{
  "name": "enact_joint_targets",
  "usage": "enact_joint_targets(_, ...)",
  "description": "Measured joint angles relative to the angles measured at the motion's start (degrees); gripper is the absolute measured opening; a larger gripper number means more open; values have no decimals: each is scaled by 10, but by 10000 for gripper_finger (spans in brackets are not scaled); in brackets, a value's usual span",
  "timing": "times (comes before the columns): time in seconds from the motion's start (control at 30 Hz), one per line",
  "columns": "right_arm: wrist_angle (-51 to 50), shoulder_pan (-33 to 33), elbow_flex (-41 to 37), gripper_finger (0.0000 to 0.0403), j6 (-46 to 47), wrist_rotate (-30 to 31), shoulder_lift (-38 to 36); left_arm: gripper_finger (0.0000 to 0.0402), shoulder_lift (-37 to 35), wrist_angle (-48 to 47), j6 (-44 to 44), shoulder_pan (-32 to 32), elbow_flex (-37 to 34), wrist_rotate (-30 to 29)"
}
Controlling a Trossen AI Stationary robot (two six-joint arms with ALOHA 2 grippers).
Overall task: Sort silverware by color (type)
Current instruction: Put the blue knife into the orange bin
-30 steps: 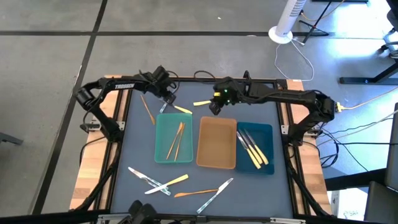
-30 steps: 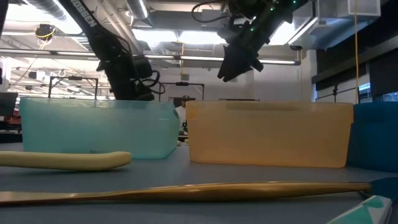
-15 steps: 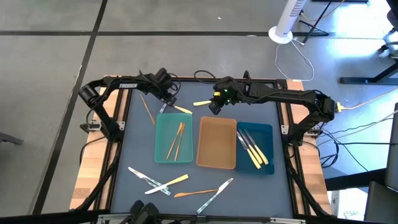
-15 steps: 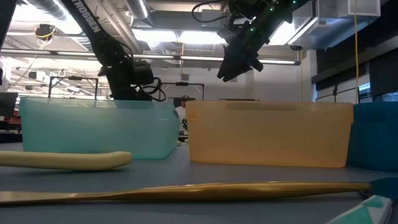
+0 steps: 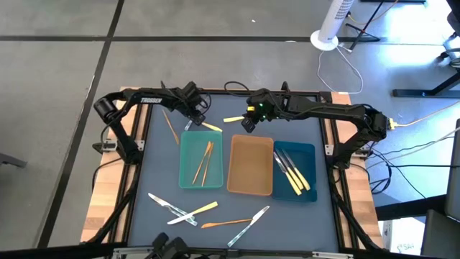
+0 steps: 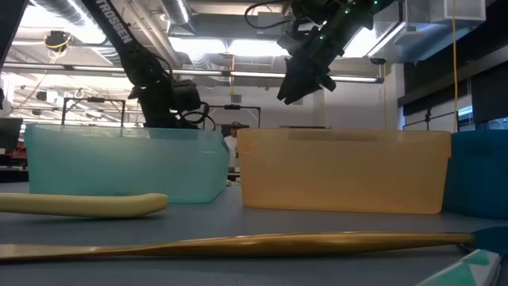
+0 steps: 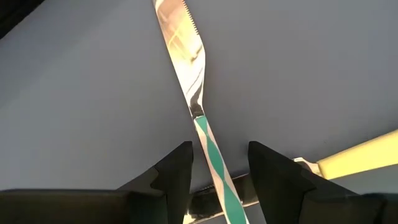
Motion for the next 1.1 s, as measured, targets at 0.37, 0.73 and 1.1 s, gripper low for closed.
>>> enact_joint_targets(0.37,0,0,0,120,0,0,0,151,3,1,-3,-9,0,-20)
enact_joint_targets(0.73,0,0,0,120,0,0,0,88,4,6,-30,-8,-1,-24)
enact_joint_targets(1.1,0,0,0,120,0,1,0,23,4,12,-32,-8,-2,-24)
